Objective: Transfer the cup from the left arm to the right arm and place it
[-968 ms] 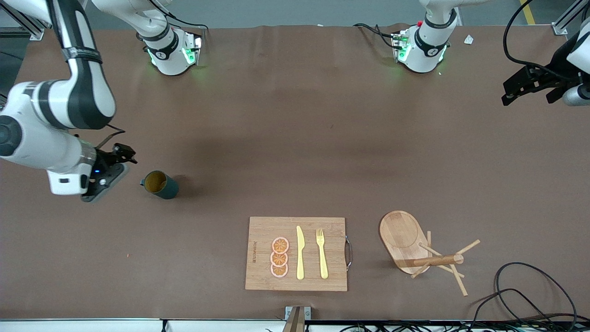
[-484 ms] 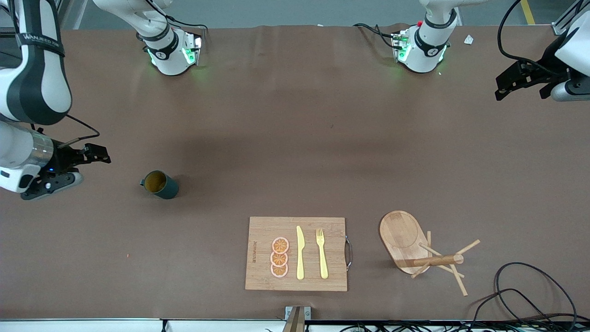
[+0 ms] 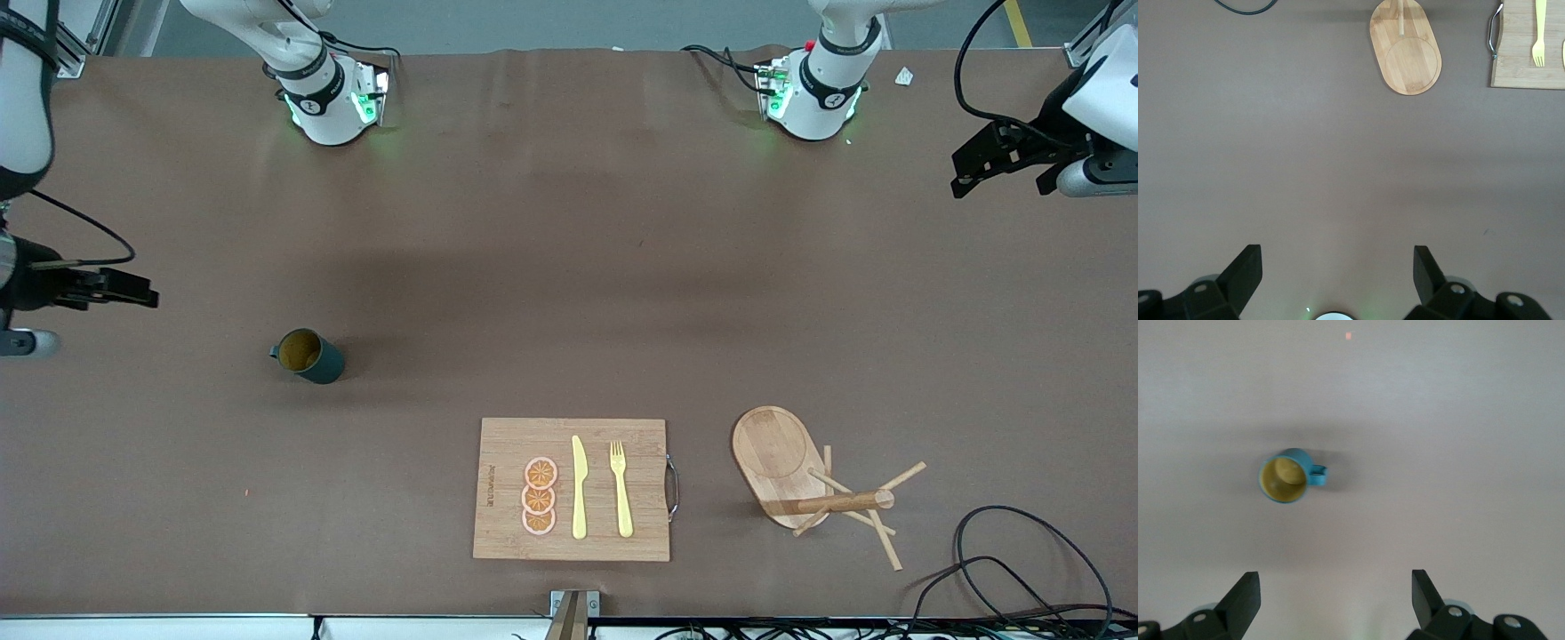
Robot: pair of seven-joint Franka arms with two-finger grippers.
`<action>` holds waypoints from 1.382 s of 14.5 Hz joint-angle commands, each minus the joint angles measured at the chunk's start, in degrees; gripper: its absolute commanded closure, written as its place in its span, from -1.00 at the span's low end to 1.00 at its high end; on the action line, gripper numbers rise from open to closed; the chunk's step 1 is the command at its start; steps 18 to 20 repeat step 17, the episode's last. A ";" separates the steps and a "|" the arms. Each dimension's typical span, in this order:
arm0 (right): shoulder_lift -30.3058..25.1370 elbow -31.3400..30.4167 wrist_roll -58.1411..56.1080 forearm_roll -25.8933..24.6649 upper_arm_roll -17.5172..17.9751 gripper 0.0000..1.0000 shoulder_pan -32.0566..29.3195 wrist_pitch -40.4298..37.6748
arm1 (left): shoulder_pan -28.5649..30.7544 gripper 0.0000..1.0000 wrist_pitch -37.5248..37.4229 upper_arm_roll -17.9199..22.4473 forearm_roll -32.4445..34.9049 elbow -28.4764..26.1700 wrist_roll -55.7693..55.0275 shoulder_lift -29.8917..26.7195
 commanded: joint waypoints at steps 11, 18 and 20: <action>-0.04 6.75 1.82 -0.13 1.24 -1.00 -0.75 -9.07 | 0.21 -1.00 -0.50 -0.14 1.30 0.61 0.46 -0.04; -2.85 4.56 6.64 0.14 1.41 -1.00 -0.14 -9.70 | 0.12 -1.00 -0.86 -0.32 1.21 0.61 0.54 0.14; -2.85 4.56 6.64 0.14 1.41 -1.00 -0.14 -9.70 | 0.12 -1.00 -0.86 -0.32 1.21 0.61 0.54 0.14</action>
